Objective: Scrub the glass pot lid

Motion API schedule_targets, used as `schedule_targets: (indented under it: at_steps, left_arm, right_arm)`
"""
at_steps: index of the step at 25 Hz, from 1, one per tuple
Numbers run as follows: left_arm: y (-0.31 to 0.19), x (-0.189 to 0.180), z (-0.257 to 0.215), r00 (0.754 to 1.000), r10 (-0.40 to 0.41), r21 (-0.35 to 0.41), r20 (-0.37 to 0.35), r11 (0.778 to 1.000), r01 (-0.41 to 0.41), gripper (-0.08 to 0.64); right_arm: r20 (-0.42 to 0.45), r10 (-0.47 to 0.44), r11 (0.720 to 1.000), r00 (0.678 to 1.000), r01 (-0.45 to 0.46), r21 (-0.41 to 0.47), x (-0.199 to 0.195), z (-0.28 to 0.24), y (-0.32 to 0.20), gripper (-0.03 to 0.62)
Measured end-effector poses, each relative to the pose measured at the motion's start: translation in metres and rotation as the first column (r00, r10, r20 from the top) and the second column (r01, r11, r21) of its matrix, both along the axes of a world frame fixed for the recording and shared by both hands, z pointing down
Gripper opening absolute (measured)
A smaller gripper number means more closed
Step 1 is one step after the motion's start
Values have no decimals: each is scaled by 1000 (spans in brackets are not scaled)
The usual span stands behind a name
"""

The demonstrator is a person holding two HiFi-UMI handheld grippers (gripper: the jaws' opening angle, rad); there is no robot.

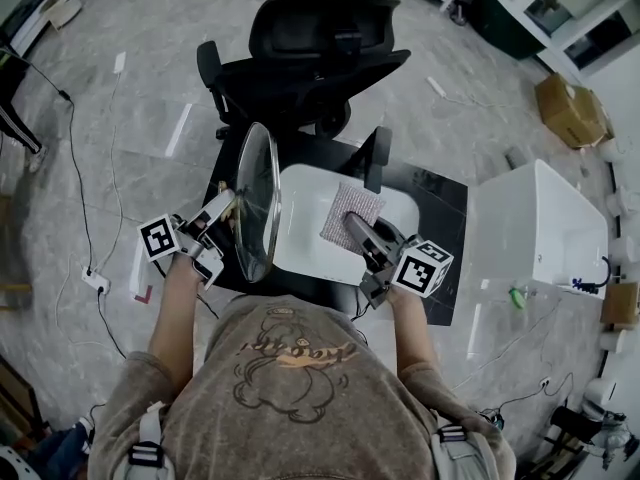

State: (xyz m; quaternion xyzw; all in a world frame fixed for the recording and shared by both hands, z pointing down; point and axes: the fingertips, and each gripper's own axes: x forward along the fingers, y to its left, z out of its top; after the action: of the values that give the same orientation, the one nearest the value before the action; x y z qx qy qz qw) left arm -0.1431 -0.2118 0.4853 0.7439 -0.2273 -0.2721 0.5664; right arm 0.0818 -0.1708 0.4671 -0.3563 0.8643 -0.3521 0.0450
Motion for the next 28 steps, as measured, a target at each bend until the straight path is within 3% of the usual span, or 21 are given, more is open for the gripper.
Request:
schedule_targets:
  at_steps: [2, 3, 5, 7, 9, 11, 13, 15, 26, 28]
  left_arm:
    - [-1, -1, 0, 992, -7, 27, 128, 1000, 3, 183]
    - [-2, -1, 1, 975, -8, 46, 223, 999, -2, 183]
    - [-3, -1, 3, 901, -11, 82, 434, 996, -27, 183]
    - [-2, 0, 4, 795, -15, 95, 607, 994, -54, 181]
    - [1, 1, 3, 663, -30, 107, 748, 991, -76, 181]
    - [3, 1, 2, 529, -56, 129, 847, 986, -102, 181]
    - [3, 2, 3, 439, -70, 142, 896, 981, -133, 181]
    - [-1, 4, 8, 402, -65, 137, 913, 979, -154, 183]
    - [-30, 21, 101, 291, 92, -33, 952, 979, -200, 183]
    - [-35, 24, 118, 260, 117, -63, 958, 976, -207, 183]
  right_arm:
    - [-6, 28, 1000, 1000, -28, 2, 2, 5, -3, 83]
    - [-18, 38, 999, 999, -38, 4, 0, 8, -4, 83]
    - [-68, 54, 999, 996, -53, 11, -4, 16, -5, 83]
    - [-130, 78, 997, 988, -76, 21, -7, 26, -6, 83]
    - [-166, 114, 993, 979, -111, 29, -8, 33, -6, 83]
    - [-172, 146, 989, 974, -143, 30, -7, 36, -6, 83]
    - [-158, 158, 987, 975, -157, 19, -6, 39, -6, 83]
    - [-151, 158, 987, 976, -158, 14, -5, 39, -6, 83]
    - [-160, 194, 980, 968, -197, -2, 7, 41, 7, 83]
    - [-160, 200, 979, 967, -204, -8, 8, 43, 10, 83]
